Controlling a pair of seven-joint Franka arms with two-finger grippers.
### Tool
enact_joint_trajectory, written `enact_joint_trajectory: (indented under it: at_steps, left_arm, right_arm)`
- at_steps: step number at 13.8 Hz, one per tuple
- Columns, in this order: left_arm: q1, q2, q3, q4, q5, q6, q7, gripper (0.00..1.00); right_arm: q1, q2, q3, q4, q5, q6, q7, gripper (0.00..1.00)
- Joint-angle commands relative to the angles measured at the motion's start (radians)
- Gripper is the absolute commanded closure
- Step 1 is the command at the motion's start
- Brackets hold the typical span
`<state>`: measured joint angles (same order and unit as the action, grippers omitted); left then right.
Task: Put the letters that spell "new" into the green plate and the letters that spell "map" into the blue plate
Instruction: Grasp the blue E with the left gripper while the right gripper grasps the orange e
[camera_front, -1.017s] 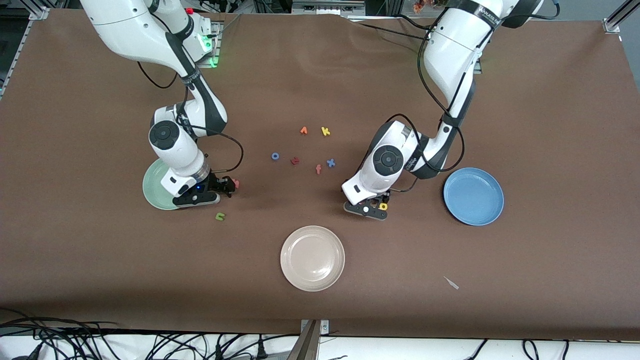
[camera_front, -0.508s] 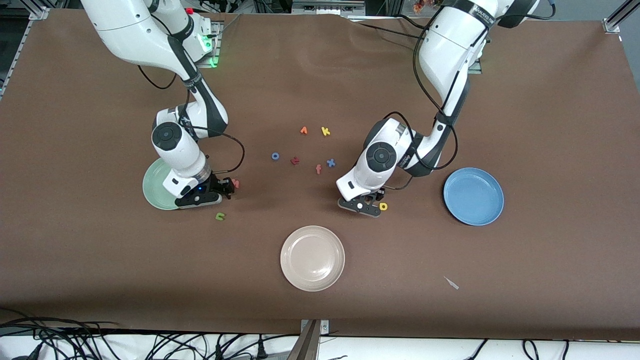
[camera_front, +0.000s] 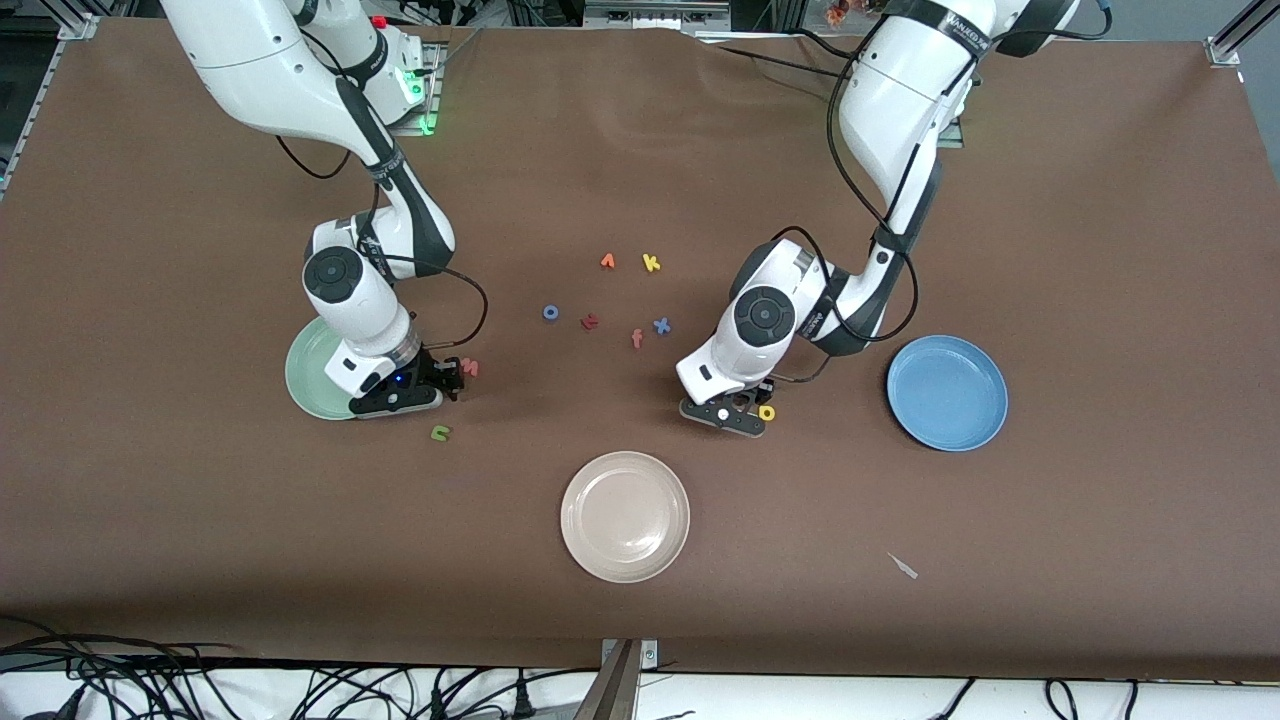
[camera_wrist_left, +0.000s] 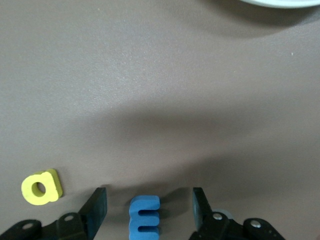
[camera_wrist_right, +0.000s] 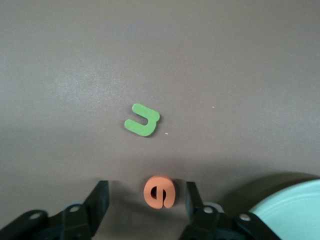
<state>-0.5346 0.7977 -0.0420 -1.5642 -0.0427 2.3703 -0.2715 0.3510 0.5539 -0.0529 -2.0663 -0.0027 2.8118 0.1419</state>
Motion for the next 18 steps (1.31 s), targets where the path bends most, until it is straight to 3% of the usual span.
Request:
enact_joint_trajectory:
  at_steps: [1, 6, 11, 15, 18]
  left_arm:
    - [-0.002, 0.009, 0.004, 0.01, 0.024, -0.008, 0.008, 0.27]
    - [-0.004, 0.006, 0.004, 0.001, 0.026, -0.035, 0.008, 0.37]
    - [-0.002, 0.001, 0.005, 0.001, 0.026, -0.063, 0.006, 0.63]
    - [-0.004, 0.001, 0.005, 0.001, 0.026, -0.074, -0.002, 0.91]
    - [0.022, -0.038, 0.013, 0.03, 0.026, -0.172, 0.008, 0.96]
  right_arm:
    - [-0.009, 0.007, 0.004, -0.021, -0.011, 0.051, -0.013, 0.34]
    - [-0.009, 0.014, 0.002, -0.029, -0.013, 0.067, -0.015, 0.51]
    - [-0.009, 0.014, 0.002, -0.029, -0.011, 0.066, -0.015, 0.88]
    - [-0.007, -0.063, -0.008, -0.028, -0.011, -0.015, -0.034, 0.88]
    - [-0.009, -0.207, -0.022, -0.028, -0.011, -0.225, -0.074, 0.88]
